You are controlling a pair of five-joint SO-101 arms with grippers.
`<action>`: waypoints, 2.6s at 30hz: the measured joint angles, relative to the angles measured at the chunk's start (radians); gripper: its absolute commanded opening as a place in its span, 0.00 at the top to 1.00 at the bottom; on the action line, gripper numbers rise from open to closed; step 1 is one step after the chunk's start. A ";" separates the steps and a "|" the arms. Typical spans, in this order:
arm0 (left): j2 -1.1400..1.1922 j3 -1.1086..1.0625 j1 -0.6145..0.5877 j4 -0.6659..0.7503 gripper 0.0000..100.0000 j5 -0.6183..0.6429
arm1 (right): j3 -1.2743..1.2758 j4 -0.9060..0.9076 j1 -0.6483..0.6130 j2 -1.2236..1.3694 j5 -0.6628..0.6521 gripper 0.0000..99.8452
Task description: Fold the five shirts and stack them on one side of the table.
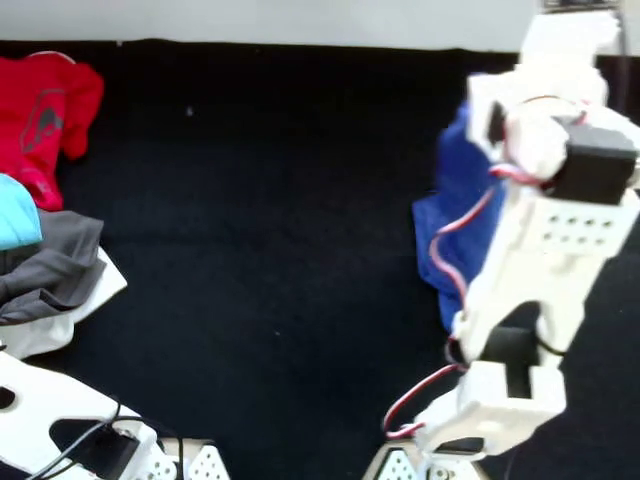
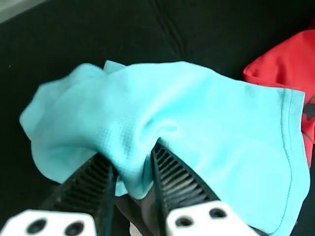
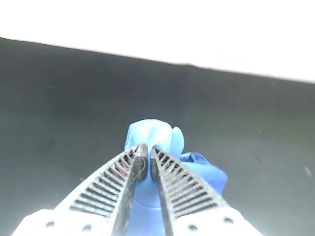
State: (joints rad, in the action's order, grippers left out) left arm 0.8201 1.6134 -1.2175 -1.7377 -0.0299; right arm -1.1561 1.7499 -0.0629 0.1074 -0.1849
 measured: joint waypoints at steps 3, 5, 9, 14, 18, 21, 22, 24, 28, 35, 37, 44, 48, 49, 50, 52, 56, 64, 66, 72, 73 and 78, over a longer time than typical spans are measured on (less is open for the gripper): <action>0.000 0.000 0.014 -0.009 0.71 0.000 | -0.043 0.000 -0.100 -0.006 0.000 0.97; -0.002 0.000 0.035 -0.009 0.69 0.000 | -0.061 0.000 -0.160 -0.011 0.000 0.92; -0.002 0.000 0.097 -0.009 0.69 0.000 | -0.095 0.002 -0.252 -0.014 0.000 0.82; -0.002 0.000 0.175 -0.009 0.71 0.000 | -0.114 0.002 -0.319 -0.041 0.003 0.80; -0.002 0.000 0.255 -0.009 0.74 0.000 | -0.115 0.002 -0.328 -0.094 0.003 0.80; -0.002 0.000 0.327 -0.018 0.74 0.000 | -0.117 0.002 -0.270 -0.100 0.003 0.80; -0.002 0.000 0.353 -0.021 0.74 0.000 | -0.117 0.002 -0.236 -0.097 0.003 0.80; -0.002 0.000 0.413 -0.023 0.74 0.000 | -0.117 0.002 -0.164 -0.078 0.003 0.80; -0.023 0.000 0.542 -0.025 0.74 0.000 | -0.117 0.002 -0.002 -0.023 0.003 0.80; -0.186 -0.236 0.767 -0.025 0.74 0.000 | -0.114 0.002 0.227 0.029 0.003 0.80; -0.256 -0.377 0.821 -0.025 0.74 0.000 | -0.087 0.002 0.261 0.026 0.003 0.80; -0.551 -0.922 0.921 -0.025 0.74 0.000 | 0.285 0.002 0.261 -0.137 0.003 0.80; -0.678 -1.160 0.922 -0.023 0.74 -0.002 | 0.641 0.000 0.140 -0.308 0.003 0.80; -0.698 -1.208 0.922 -0.023 0.74 -0.002 | 0.740 0.000 0.094 -0.344 0.003 0.80; -0.713 -1.252 0.922 -0.023 0.74 -0.002 | 0.839 -0.006 0.043 -0.373 0.003 0.80; -0.732 -1.326 0.918 -0.023 0.74 -0.002 | 1.037 -0.052 -0.068 -0.413 0.003 0.80; -0.736 -1.398 0.864 -0.020 0.74 -0.002 | 1.402 -0.239 -0.299 -0.430 -0.005 0.80; -0.738 -1.402 0.706 -0.017 0.74 -0.002 | 1.763 -0.493 -0.580 -0.430 -0.025 0.80; -0.738 -1.402 0.683 -0.017 0.74 -0.002 | 1.772 -0.503 -0.634 -0.431 -0.025 0.80; -0.738 -1.405 0.671 -0.017 0.74 -0.002 | 1.791 -0.594 -0.712 -0.427 -0.025 0.80; -0.738 -1.405 0.671 -0.017 0.74 -0.002 | 1.791 -0.611 -0.715 -0.410 -0.025 0.80; -0.738 -1.405 0.671 -0.017 0.74 -0.002 | 1.791 -0.692 -0.717 -0.247 -0.026 0.80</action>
State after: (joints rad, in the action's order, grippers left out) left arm 0.0821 0.2079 -0.5470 -1.7545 -0.0315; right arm 0.6345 1.0579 -0.7795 -0.1396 -0.2110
